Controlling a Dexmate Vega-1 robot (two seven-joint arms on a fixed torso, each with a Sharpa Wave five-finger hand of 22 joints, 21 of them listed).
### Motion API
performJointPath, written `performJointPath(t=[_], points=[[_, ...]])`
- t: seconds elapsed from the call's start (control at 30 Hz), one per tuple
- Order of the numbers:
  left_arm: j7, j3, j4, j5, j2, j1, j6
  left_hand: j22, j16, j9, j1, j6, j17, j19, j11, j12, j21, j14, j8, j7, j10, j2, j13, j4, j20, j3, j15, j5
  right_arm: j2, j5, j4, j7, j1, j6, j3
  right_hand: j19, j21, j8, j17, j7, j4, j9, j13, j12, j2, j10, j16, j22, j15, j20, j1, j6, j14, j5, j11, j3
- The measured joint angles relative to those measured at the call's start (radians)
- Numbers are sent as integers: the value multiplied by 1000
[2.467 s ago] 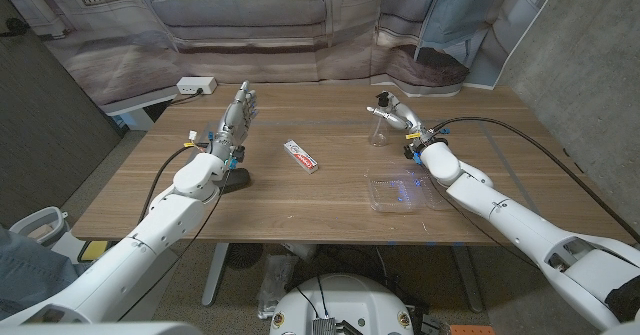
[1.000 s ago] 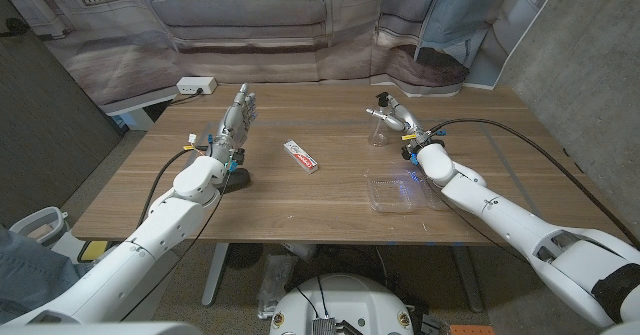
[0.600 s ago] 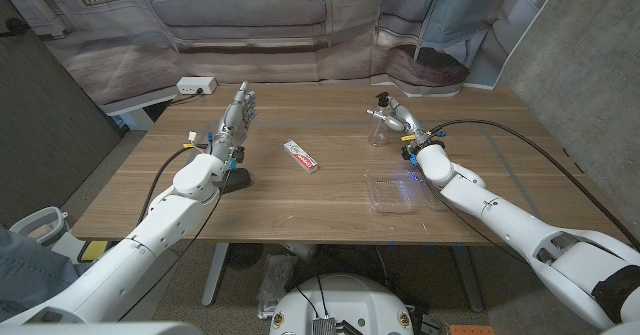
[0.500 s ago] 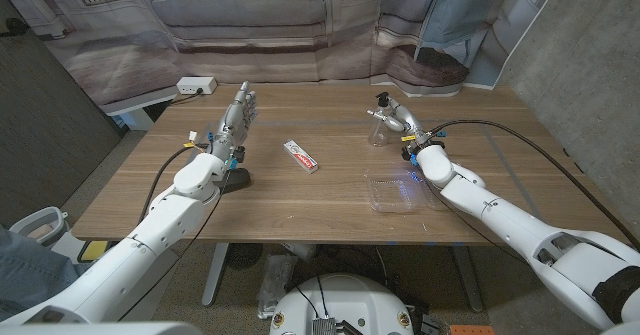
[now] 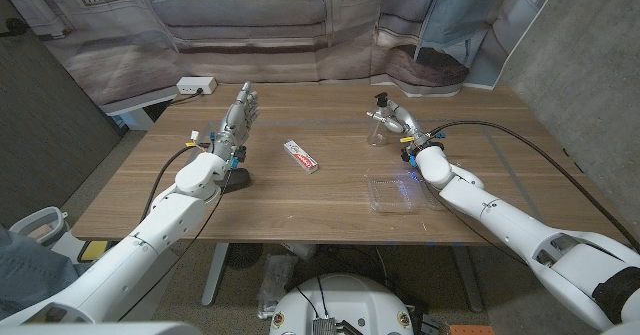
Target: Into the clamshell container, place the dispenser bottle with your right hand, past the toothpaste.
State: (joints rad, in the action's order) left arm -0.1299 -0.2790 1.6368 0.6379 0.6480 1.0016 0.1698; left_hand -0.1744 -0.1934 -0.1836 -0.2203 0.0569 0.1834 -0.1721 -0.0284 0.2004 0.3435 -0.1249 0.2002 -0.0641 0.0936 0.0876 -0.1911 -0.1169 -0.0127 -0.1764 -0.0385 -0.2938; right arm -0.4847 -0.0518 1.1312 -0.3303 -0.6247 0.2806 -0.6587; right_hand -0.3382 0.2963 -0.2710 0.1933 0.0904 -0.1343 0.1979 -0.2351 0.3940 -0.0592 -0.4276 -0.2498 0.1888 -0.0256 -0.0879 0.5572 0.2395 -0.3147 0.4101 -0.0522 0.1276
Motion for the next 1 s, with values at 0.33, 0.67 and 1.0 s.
performJointPath(t=[0.33, 0.67, 1.0], points=[[-6, 0, 4, 0, 0, 3, -1, 0, 0, 0, 0, 0, 0, 0, 0, 0, -4, 0, 0, 0, 0, 0, 0, 0, 0, 0, 0, -2, 6, -20, -11, -40, 0, 11, -3, -107, 34, -34, 23, 24, 0, 0, -14, 44, 20, -101, -48, 12, -21, 77, 28, 133, -158, -26, -44, 11], [-7, -1, 4, 1, -5, 5, -1, 0, 0, 0, 0, 0, 0, 0, 0, 0, -4, 0, 0, 0, 0, 0, 0, 0, 0, 0, 0, -2, 7, -38, -13, -67, -1, 18, -4, -205, 80, -101, 41, -1, -6, 9, -28, 90, 7, -207, -82, 26, -29, 138, 52, 265, -277, -45, -74, 22], [-8, -4, 3, 0, -8, 3, 1, 0, 0, 0, 0, 0, 0, 4, 0, 0, -4, 0, 0, 0, 0, 0, 0, 0, -4, 0, 0, -2, 6, -49, -11, -77, 1, 16, -7, -289, 135, -172, 60, -55, -5, 29, -44, 144, 5, -277, -123, 42, -48, 147, 53, 333, -420, -67, -26, 40]])
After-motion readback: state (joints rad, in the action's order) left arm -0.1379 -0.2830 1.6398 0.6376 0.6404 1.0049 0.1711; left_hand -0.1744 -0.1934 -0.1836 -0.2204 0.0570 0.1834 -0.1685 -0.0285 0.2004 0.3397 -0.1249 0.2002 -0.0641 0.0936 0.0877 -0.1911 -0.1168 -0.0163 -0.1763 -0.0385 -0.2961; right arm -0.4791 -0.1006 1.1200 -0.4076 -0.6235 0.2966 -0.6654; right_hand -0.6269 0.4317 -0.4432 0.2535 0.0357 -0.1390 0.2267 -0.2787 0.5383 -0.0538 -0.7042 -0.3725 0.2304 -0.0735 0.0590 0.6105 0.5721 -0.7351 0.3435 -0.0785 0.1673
